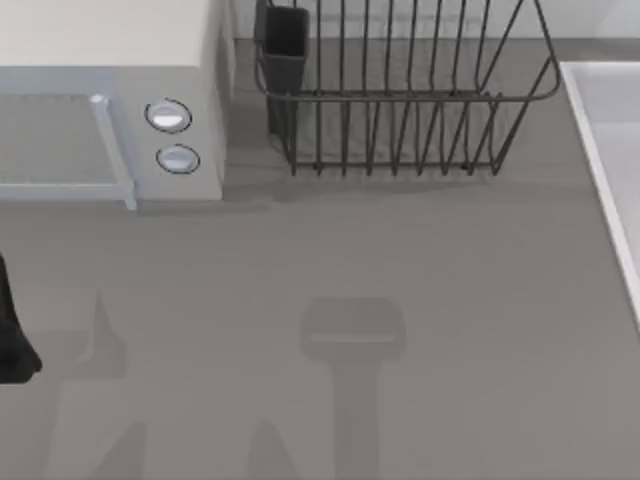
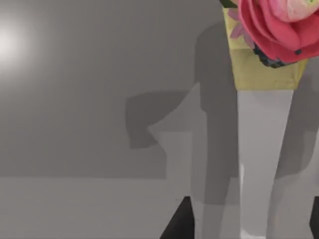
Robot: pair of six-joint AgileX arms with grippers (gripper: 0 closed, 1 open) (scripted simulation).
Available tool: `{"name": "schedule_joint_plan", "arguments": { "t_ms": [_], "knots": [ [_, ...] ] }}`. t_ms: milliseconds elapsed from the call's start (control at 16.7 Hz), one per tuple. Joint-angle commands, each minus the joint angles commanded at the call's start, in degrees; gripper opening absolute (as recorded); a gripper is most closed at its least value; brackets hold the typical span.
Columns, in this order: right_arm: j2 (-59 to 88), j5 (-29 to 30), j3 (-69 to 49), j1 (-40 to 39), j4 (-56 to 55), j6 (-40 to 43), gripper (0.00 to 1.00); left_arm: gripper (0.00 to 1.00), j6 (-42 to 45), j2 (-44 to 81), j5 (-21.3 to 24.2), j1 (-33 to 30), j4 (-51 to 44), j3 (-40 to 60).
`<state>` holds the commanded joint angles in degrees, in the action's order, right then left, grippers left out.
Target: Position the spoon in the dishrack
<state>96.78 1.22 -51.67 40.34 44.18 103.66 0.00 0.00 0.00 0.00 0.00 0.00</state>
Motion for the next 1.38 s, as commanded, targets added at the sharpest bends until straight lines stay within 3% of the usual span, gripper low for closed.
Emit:
{"name": "schedule_joint_plan", "arguments": {
  "t_ms": [660,1140,1380],
  "knots": [
    [-7.5,0.0,-30.9,0.3,40.1,0.5,0.0,1.0,0.0,0.0,0.0,0.0,0.0,0.0],
    [-8.7,0.0,-33.6,0.2,43.0,0.1,0.0,1.0,0.0,0.0,0.0,0.0,0.0,0.0],
    [-8.7,3.9,-34.4,-5.8,38.1,-5.8,0.0,1.0,0.0,0.0,0.0,0.0,0.0,0.0]
  ]
}}
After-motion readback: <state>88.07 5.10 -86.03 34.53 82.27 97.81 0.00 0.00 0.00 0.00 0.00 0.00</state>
